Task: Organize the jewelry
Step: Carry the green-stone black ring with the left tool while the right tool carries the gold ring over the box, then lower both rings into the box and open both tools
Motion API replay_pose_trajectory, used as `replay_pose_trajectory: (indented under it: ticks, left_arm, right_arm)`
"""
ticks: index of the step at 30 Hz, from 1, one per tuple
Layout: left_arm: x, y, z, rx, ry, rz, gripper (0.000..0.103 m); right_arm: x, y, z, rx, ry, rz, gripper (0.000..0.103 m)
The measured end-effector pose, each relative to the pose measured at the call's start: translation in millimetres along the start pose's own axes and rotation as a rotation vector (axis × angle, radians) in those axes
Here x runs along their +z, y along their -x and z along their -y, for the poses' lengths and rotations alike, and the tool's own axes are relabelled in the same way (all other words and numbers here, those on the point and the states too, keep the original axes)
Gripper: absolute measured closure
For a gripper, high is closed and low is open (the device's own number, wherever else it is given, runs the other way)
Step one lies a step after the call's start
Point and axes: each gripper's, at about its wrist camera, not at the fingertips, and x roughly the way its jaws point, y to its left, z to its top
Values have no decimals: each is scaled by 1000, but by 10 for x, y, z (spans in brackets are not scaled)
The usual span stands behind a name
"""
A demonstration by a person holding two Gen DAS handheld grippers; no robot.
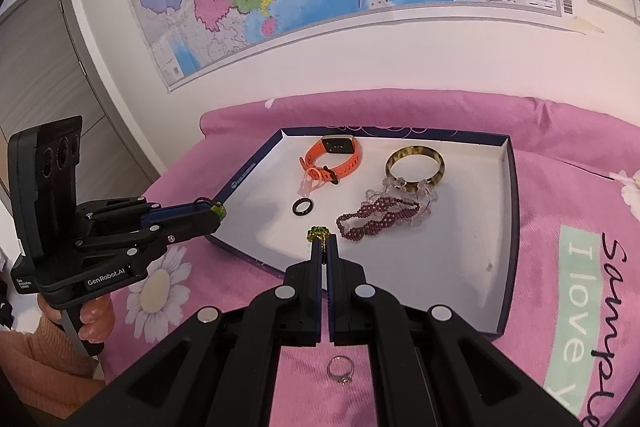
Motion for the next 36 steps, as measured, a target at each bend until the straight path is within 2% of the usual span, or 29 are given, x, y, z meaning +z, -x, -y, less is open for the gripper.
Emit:
replay_pose_trajectory:
  ticks: [15, 36]
  left_arm:
    - [116, -155, -43, 10, 8, -9, 90]
    - [157, -502, -90, -1, 40, -68, 90]
  right_arm:
    - [112, -186, 64, -1, -7, -21, 102]
    - [141, -482, 176, -5, -36, -85, 102]
